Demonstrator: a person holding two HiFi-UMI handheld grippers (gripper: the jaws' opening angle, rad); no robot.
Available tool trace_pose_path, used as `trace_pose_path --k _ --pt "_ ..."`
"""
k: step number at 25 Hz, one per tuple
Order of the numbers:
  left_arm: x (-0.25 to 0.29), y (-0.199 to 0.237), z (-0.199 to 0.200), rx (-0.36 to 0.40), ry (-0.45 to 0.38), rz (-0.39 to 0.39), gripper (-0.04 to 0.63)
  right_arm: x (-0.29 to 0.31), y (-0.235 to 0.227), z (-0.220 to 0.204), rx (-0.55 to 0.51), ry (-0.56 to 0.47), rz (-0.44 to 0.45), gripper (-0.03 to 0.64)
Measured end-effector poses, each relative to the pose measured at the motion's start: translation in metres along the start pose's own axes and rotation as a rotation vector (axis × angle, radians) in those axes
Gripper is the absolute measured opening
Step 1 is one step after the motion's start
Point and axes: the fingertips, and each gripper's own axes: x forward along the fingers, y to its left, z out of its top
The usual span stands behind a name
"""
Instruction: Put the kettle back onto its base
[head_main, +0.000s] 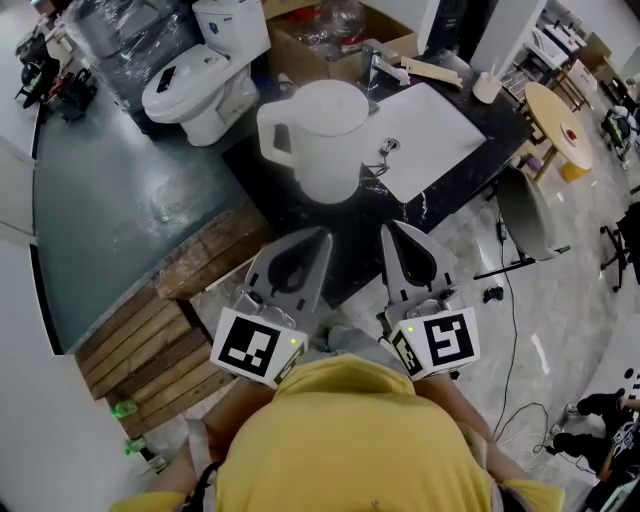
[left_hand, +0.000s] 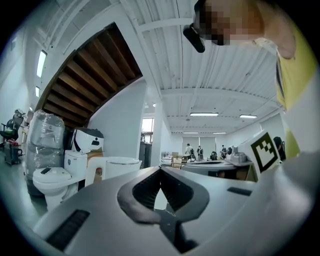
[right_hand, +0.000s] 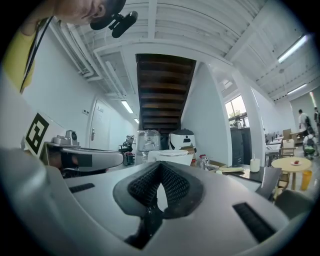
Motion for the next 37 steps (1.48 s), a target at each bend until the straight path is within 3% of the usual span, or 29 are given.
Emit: trace_pose_path --k 6,15,37 --pt "-0.004 -0.016 -0.008 -0.059 0.027 -0.006 0.011 -0.010 0.010 0.002 0.011 0.011 0.059 0.015" --pt "0.005 -0.021 -0.020 -0.057 0.034 0.014 0.011 -0.009 0.014 -0.004 -0.016 0.030 0.150 0.015" --pt "0.007 -0.005 -0.024 -0.080 0.042 0.052 0.011 0.007 0.016 -0.003 0.004 0.002 0.195 0.015"
